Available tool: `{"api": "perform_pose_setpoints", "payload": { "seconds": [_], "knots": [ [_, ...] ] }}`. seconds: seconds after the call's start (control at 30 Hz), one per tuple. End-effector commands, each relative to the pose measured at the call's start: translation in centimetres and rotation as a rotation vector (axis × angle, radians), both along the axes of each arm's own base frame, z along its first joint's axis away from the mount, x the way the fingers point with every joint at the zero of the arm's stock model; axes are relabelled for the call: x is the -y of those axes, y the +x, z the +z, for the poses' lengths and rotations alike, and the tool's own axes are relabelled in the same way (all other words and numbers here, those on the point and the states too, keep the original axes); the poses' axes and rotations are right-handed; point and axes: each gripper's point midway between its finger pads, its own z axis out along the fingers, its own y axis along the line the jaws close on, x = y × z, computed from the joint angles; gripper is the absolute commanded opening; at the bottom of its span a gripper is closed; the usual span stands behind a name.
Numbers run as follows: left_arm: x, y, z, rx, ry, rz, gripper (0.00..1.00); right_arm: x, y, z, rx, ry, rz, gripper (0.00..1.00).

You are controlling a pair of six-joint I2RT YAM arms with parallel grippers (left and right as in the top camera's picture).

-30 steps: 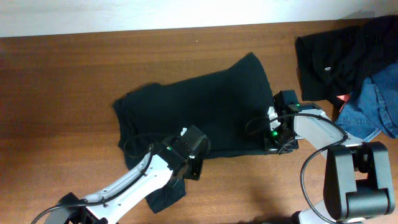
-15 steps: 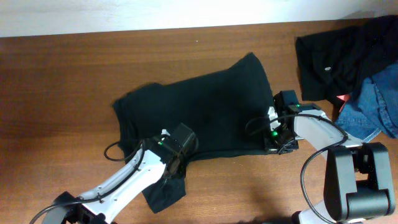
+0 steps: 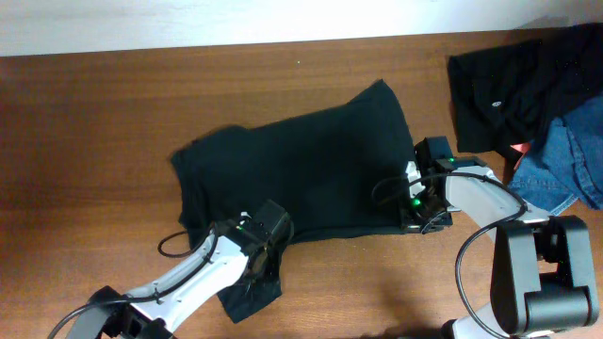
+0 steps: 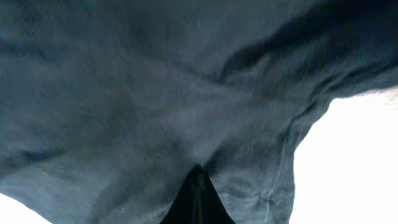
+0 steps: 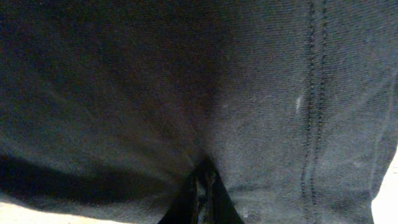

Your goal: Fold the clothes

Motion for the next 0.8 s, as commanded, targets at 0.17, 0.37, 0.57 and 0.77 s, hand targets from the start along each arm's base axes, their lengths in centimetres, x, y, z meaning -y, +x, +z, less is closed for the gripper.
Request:
{"api": "perform_pose_setpoints", "payload": {
  "seconds": [0.17, 0.37, 0.57, 0.77],
  "knots": [
    [0.4, -3.9, -0.8, -0.167, -0.075, -0.001, 0.01, 1.3, -2.0, -2.2, -0.074, -0.071, 0.007, 0.04],
    [0.0, -5.3, -1.2, -0.217, -0.077, 0.003, 0.0, 1.3, -2.0, -2.2, -0.074, -0.071, 0.007, 0.04],
    [3.1, -3.8, 1.7, -0.165, -0.235, -0.048, 0.0, 1.3, -1.2, -0.7, -0.074, -0.072, -0.005, 0.04],
    [5.7, 4.2, 12.8, 0.284, -0.328, -0.194, 0.0, 0.3, 3.6, 7.1, 0.068, -0.021, -0.016, 0.04]
  ]
}}
